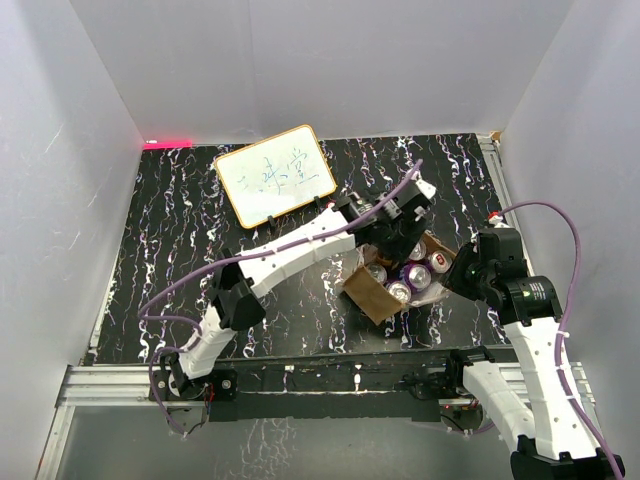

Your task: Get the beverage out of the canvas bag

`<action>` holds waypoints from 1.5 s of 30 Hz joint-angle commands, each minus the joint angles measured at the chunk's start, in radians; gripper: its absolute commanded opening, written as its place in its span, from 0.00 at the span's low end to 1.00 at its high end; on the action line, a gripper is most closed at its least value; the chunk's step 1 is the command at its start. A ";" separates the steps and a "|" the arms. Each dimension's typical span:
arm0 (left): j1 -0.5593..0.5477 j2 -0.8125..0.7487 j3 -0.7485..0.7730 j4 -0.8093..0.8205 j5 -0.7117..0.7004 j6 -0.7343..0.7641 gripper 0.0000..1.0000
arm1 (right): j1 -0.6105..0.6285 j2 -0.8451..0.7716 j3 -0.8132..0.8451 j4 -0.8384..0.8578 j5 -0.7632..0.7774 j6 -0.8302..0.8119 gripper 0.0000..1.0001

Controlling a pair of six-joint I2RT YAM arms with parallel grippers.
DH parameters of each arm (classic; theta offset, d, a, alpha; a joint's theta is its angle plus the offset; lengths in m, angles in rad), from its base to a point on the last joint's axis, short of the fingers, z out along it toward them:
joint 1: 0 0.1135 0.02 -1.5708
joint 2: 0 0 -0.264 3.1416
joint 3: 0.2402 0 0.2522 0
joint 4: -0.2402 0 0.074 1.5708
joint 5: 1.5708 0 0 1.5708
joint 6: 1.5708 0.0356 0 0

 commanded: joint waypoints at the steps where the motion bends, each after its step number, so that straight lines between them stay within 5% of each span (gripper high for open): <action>1: 0.010 -0.369 0.016 0.202 -0.144 0.012 0.00 | 0.001 0.000 -0.004 0.061 -0.006 -0.006 0.26; 4: 0.009 -0.406 -0.064 0.245 -0.167 0.028 0.00 | 0.000 0.009 -0.001 0.065 -0.014 -0.006 0.24; 8: 0.009 -0.375 -0.101 0.221 -0.174 0.040 0.00 | 0.000 0.041 0.046 0.067 -0.111 -0.042 0.08; 14: 0.011 -0.339 -0.155 0.213 -0.167 0.067 0.00 | -0.001 0.039 0.236 0.129 -0.318 -0.063 0.07; 23: 0.011 -0.325 -0.230 0.267 -0.083 0.028 0.00 | 0.001 0.040 0.279 0.224 -0.456 -0.023 0.07; 45: 0.011 -0.249 -0.437 0.334 0.070 -0.027 0.03 | 0.000 0.153 0.150 0.261 -0.345 -0.030 0.07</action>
